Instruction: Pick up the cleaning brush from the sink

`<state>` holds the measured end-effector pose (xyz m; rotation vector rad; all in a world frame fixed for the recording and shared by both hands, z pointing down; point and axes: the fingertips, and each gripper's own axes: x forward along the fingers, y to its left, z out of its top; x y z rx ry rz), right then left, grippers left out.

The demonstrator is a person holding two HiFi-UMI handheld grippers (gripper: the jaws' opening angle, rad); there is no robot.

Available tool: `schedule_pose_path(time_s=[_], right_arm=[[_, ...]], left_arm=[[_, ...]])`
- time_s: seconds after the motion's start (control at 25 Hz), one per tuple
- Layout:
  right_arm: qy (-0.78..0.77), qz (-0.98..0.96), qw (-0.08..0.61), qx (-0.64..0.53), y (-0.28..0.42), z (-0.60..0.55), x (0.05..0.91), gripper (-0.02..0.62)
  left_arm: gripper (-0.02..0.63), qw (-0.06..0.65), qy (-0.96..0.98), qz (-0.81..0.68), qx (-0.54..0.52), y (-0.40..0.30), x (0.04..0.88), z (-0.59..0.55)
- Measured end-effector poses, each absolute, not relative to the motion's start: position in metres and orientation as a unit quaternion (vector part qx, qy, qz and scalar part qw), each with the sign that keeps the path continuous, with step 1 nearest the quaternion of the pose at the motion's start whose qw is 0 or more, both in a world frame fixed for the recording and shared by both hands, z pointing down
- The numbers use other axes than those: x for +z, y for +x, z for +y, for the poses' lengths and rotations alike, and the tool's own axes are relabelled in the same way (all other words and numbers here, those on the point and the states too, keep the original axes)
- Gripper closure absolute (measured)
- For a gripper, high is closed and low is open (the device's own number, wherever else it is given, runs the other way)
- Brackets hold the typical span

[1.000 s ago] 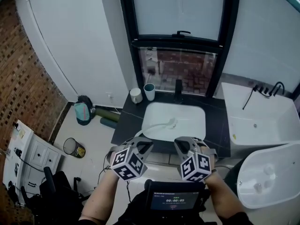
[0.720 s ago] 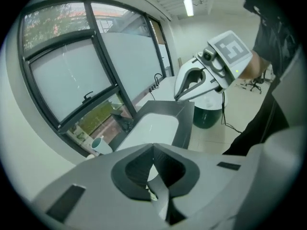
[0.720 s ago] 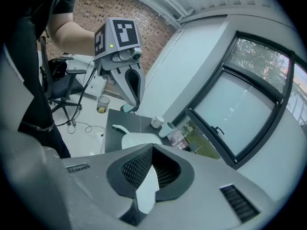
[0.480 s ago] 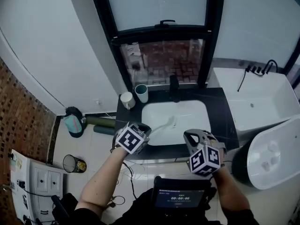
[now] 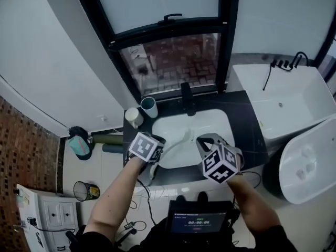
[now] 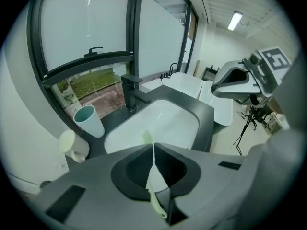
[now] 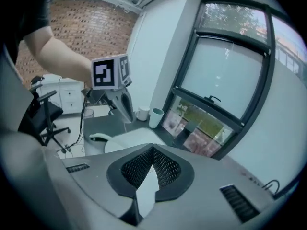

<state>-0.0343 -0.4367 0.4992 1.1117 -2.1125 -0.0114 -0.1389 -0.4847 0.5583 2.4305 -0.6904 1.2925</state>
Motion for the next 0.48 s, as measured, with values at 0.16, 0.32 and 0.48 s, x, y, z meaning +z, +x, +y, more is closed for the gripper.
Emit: schedule_pose_path(time_s=[0.16, 0.32, 0.48], right_arm=[[0.491, -0.806, 0.316, 0.105, -0.003, -0.486, 0.521, 0.612], [0.526, -0.766, 0.242, 0.278, 0.02, -0.524, 0.568, 0.612], [0.534, -0.717, 0.216, 0.394, 0.029, -0.54, 0.619, 0.612]], left_arm=[[0.588, 0.18, 0.832, -0.238, 0.467, -0.123, 0.58, -0.508], [0.585, 0.217, 0.817, -0.215, 0.49, -0.109, 0.62, -0.526], [0.543, 0.221, 0.801, -0.219, 0.512, -0.107, 0.649, -0.549]])
